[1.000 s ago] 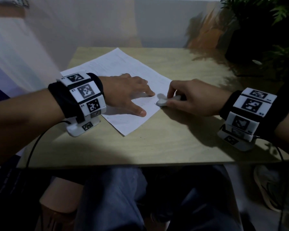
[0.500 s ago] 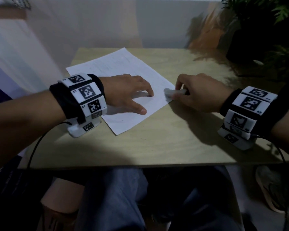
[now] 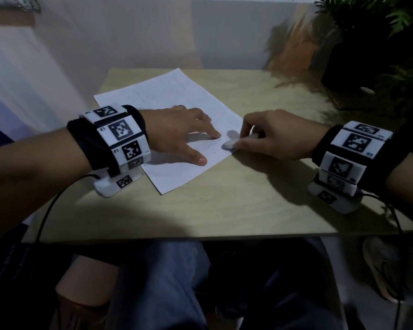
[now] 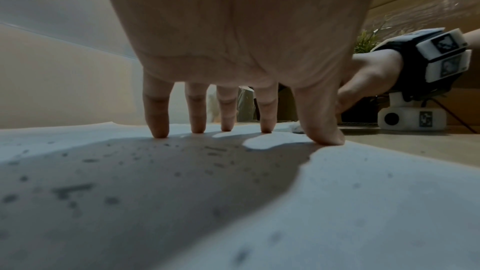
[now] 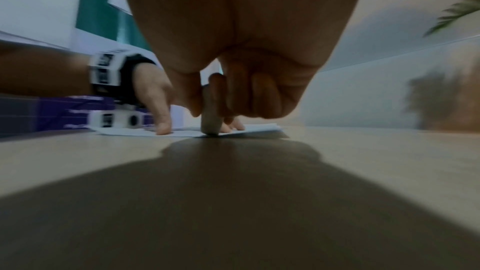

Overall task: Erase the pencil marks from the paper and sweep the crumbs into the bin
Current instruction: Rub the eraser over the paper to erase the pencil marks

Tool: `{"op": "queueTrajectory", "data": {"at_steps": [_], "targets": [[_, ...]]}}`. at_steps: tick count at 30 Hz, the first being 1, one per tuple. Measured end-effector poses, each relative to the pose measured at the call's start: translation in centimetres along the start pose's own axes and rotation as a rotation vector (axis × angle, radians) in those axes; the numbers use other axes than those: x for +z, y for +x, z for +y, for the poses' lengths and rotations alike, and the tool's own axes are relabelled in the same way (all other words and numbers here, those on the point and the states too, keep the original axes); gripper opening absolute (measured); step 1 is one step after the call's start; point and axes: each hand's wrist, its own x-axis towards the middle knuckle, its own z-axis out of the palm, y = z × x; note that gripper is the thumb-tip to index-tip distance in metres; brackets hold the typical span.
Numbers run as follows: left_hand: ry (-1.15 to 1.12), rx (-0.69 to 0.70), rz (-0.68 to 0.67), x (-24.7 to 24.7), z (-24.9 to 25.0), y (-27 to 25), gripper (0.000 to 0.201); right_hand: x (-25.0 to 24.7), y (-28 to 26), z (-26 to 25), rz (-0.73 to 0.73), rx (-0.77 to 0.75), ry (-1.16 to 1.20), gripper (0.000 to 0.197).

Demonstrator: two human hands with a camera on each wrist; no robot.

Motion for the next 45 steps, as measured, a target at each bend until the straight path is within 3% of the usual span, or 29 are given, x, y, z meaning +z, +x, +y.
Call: {"op": "queueTrajectory", "data": {"at_steps": [4,8,13,16,18,23,26,28,33,37,41,43,45], "targets": [[-0.002,0.004,0.0,0.0,-0.1,0.0,0.073,0.4,0.7,0.4,0.126,0.03,-0.148,0.04],[0.012,-0.002,-0.002,-0.1,0.0,0.0,0.074,0.2,0.1,-1.1,-0.052,-0.078,-0.01,0.033],[0.008,0.003,-0.011,0.0,-0.2,0.1,0.074,0.4,0.9,0.2,0.132,0.073,-0.175,0.041],[-0.001,0.004,-0.011,-0.1,0.0,0.1,0.075,0.5,-0.1,-0.8,-0.004,-0.043,-0.054,0.039],[-0.015,0.011,0.009,0.0,0.0,0.0,0.072,0.2,-0.3,-1.1,-0.086,-0.028,0.033,0.039],[-0.029,0.036,0.073,0.4,-0.3,0.1,0.064,0.3,0.6,0.5,0.128,0.128,-0.197,0.043],[-0.045,0.045,0.039,0.1,-0.3,0.1,0.066,0.5,-0.2,-0.6,0.005,-0.016,-0.07,0.044],[-0.044,0.045,0.024,0.1,-0.3,0.0,0.069,0.2,-0.4,-1.0,-0.078,-0.025,0.001,0.04],[-0.041,0.043,0.026,0.1,-0.2,-0.1,0.068,0.3,0.5,0.6,0.123,0.12,-0.203,0.046],[-0.052,0.039,0.039,0.1,0.0,-0.2,0.063,0.4,-0.3,-0.6,-0.007,0.009,-0.034,0.043],[-0.04,0.02,-0.008,0.1,0.0,-0.1,0.073,0.1,0.4,0.9,0.125,0.133,-0.158,0.044],[-0.038,0.007,-0.047,0.1,-0.1,-0.1,0.074,0.3,0.1,0.6,0.108,0.057,-0.13,0.042],[-0.032,0.006,-0.063,0.1,0.0,-0.1,0.071,0.3,-0.6,-0.4,-0.005,-0.024,-0.045,0.039]]}}
